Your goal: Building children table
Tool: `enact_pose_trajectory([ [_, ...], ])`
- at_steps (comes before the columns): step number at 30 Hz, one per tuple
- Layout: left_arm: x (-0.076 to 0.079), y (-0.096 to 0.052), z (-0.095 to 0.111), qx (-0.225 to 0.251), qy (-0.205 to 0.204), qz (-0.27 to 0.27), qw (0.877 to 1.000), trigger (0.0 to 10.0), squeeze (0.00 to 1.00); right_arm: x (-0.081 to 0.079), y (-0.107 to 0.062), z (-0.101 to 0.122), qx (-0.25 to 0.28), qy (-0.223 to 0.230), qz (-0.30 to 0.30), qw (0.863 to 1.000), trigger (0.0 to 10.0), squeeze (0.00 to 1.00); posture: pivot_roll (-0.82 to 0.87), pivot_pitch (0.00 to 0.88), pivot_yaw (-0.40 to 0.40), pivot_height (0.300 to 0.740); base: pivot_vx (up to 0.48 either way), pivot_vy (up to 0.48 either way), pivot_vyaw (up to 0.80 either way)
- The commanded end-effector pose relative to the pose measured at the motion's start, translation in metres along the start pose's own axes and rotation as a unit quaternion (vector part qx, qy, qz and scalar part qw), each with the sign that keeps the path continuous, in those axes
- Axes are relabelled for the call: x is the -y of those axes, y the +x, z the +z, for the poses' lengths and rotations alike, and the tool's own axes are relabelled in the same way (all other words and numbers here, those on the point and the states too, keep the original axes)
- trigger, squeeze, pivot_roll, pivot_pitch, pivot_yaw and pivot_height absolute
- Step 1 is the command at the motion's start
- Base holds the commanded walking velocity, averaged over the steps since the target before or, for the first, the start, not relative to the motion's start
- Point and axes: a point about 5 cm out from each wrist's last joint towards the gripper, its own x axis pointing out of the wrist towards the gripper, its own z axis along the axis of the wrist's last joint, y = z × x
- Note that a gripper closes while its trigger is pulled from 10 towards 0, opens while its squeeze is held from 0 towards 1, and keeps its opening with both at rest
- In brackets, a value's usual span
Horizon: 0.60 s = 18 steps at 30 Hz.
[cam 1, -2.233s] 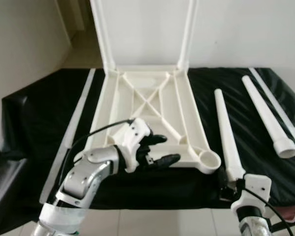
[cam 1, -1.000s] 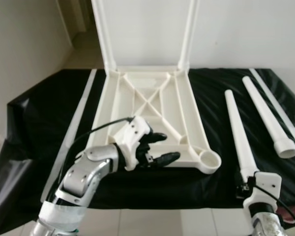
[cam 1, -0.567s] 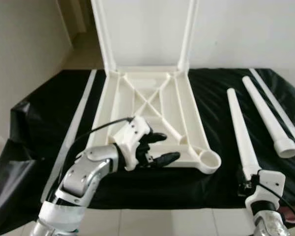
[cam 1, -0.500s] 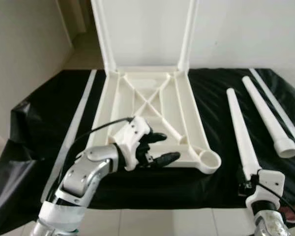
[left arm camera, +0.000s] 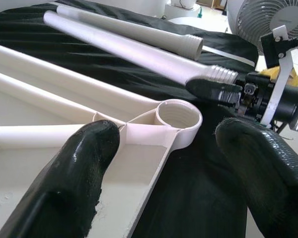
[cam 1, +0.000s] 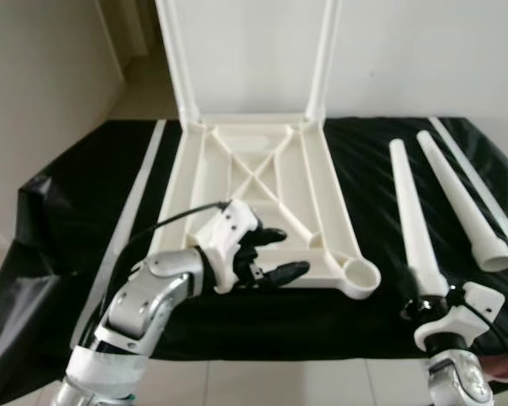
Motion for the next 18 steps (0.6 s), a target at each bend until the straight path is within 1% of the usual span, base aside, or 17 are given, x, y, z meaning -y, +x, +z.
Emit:
enact_pose_trajectory([
  [1,0.000,-0.001,0.000,-0.003,-0.002,-0.002,1.000,10.0,0.00,-0.011,0.000,-0.003,-0.017,0.050,0.026,0.998,4.7,0.00,-0.04,0.024,0.031,0.740,0.000,0.000,0.00],
  [4,0.000,-0.001,0.000,-0.003,-0.002,-0.001,1.000,10.0,0.00,-0.014,-0.001,-0.005,-0.025,0.061,0.036,0.997,4.7,0.00,-0.04,0.024,0.031,0.740,0.000,0.000,0.00],
  [5,0.000,-0.002,0.000,-0.003,-0.002,-0.001,1.000,10.0,0.00,-0.016,-0.001,-0.005,-0.028,0.064,0.044,0.997,10.0,0.00,-0.04,0.024,0.031,0.740,0.000,0.000,0.00],
  [6,0.000,-0.002,0.000,-0.003,-0.002,-0.001,1.000,10.0,0.00,-0.014,0.000,-0.004,-0.030,0.069,0.043,0.996,10.0,0.00,-0.04,0.024,0.030,0.740,0.000,0.000,0.00],
  [8,0.000,-0.003,0.000,-0.004,-0.003,0.000,1.000,10.0,0.00,-0.010,0.001,-0.002,-0.028,0.061,0.036,0.997,10.0,0.00,-0.04,0.025,0.031,0.740,0.000,0.000,0.00],
  [9,-0.001,-0.003,0.000,-0.004,-0.003,0.000,1.000,10.0,0.00,-0.007,0.002,-0.002,-0.025,0.062,0.030,0.997,10.0,1.00,-0.04,0.025,0.031,0.740,0.000,0.000,0.00],
  [16,-0.001,-0.003,0.000,-0.004,-0.003,0.001,1.000,10.0,0.00,-0.003,0.002,0.001,-0.020,0.073,0.019,0.997,10.0,1.00,-0.04,0.026,0.028,0.740,0.000,0.000,0.00],
  [18,-0.001,-0.003,0.000,-0.004,-0.003,0.001,1.000,10.0,0.00,-0.002,0.003,0.003,-0.018,0.070,0.018,0.997,10.0,1.00,-0.04,0.026,0.028,0.740,0.000,0.000,0.00],
])
